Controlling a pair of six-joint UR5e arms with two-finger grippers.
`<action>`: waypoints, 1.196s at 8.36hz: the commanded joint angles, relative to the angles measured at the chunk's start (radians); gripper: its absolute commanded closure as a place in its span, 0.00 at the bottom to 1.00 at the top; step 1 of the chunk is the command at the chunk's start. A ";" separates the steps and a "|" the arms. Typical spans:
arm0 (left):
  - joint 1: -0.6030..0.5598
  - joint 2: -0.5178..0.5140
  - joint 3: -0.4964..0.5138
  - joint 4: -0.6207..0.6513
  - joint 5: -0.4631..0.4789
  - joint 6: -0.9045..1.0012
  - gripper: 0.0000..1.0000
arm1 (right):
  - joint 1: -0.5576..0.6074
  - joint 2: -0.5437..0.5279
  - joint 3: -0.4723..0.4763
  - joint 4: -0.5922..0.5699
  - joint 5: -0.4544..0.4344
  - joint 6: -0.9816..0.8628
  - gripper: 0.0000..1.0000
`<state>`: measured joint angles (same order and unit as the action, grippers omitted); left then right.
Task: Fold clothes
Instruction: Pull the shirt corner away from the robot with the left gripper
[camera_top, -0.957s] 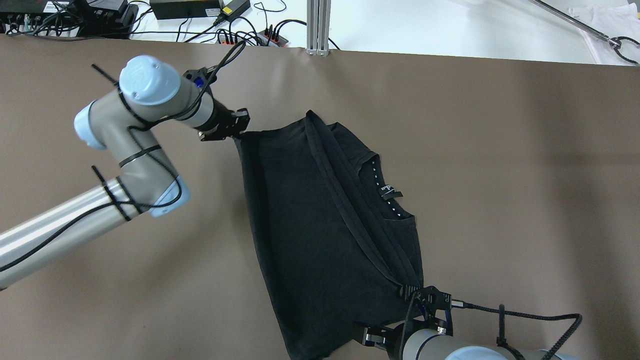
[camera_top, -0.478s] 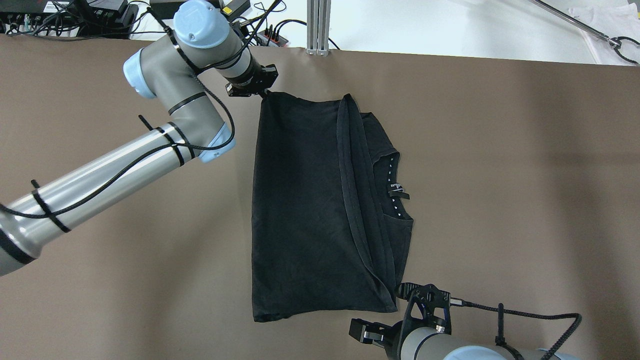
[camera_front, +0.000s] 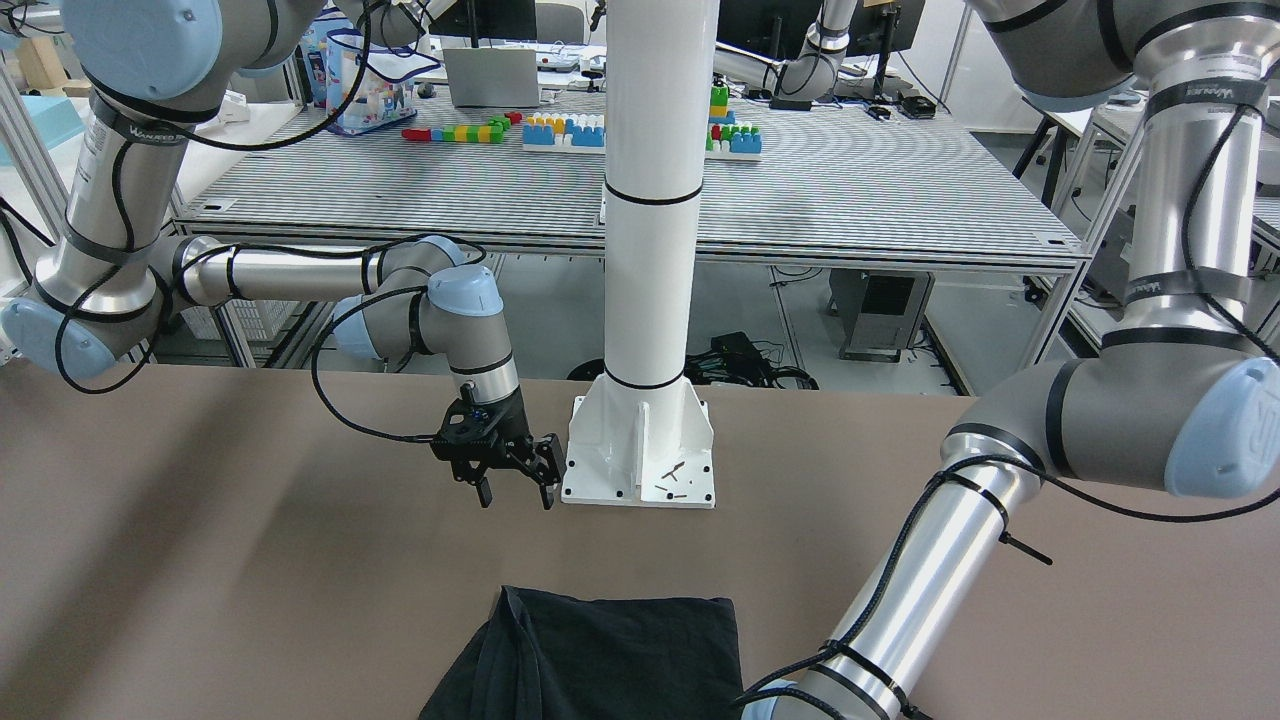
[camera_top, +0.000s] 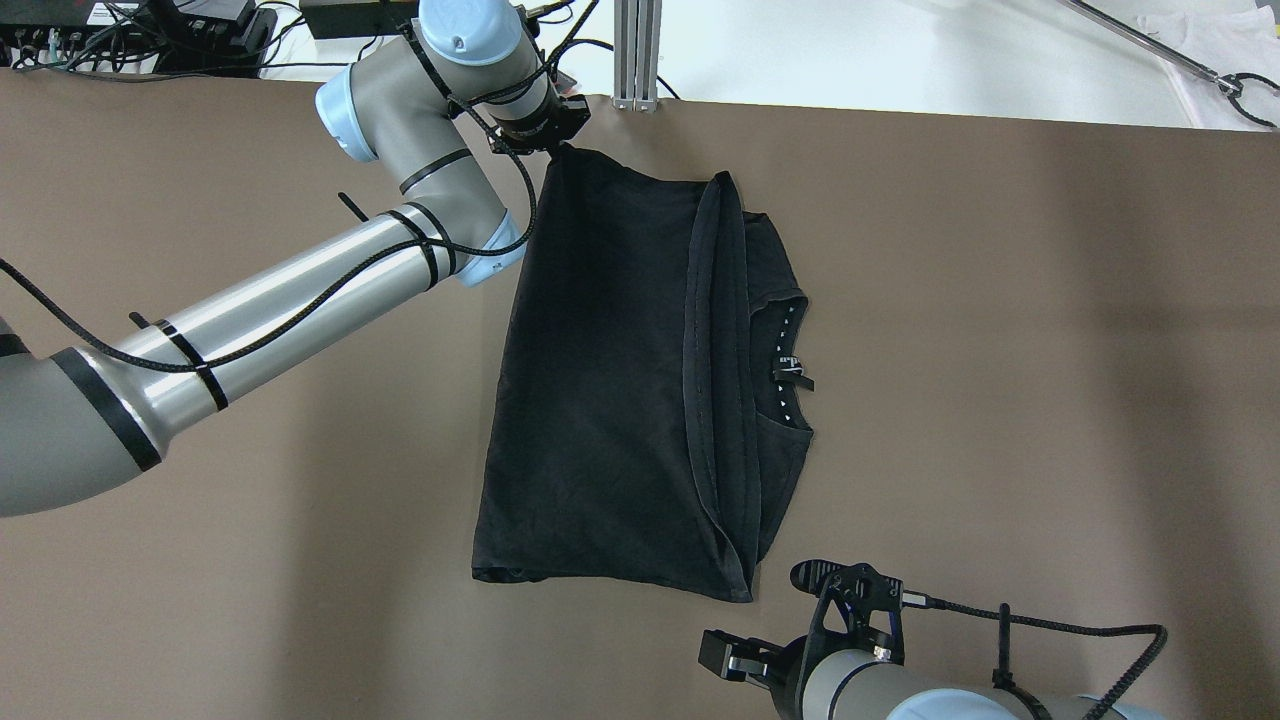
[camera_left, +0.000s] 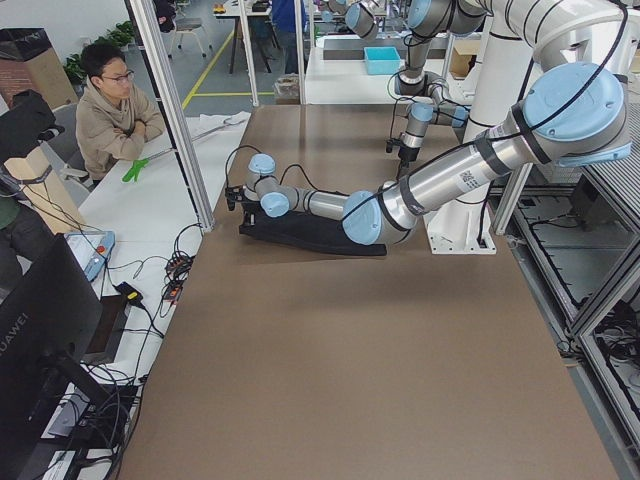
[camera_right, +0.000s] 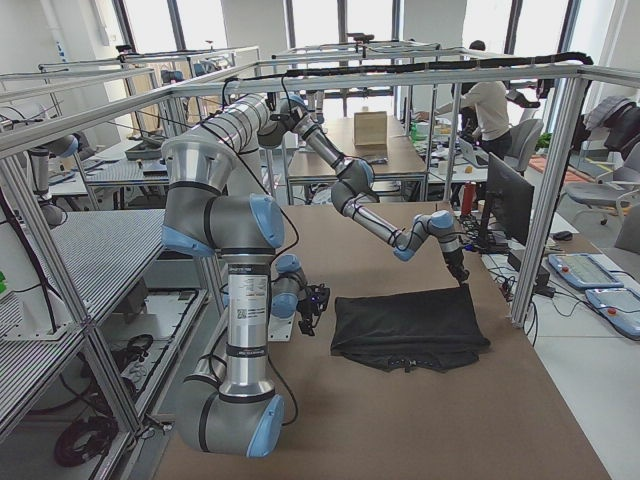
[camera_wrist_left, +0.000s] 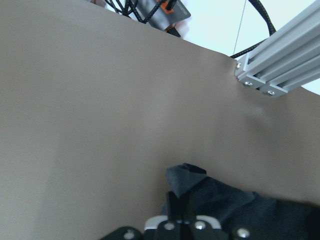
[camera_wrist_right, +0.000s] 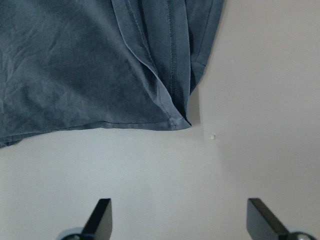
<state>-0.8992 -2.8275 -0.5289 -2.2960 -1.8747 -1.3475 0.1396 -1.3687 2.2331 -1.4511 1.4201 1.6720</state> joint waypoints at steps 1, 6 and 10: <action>-0.003 -0.010 0.026 -0.020 0.025 0.060 0.30 | 0.000 0.003 -0.001 -0.002 -0.015 0.000 0.05; 0.006 0.434 -0.509 -0.057 -0.018 0.088 0.00 | 0.055 0.115 -0.151 -0.002 -0.067 -0.075 0.29; 0.014 0.503 -0.600 -0.057 -0.020 0.073 0.00 | 0.146 0.182 -0.249 0.030 -0.058 -0.593 0.61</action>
<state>-0.8876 -2.3409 -1.1066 -2.3527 -1.8939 -1.2712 0.2519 -1.2361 2.0602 -1.4441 1.3584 1.2739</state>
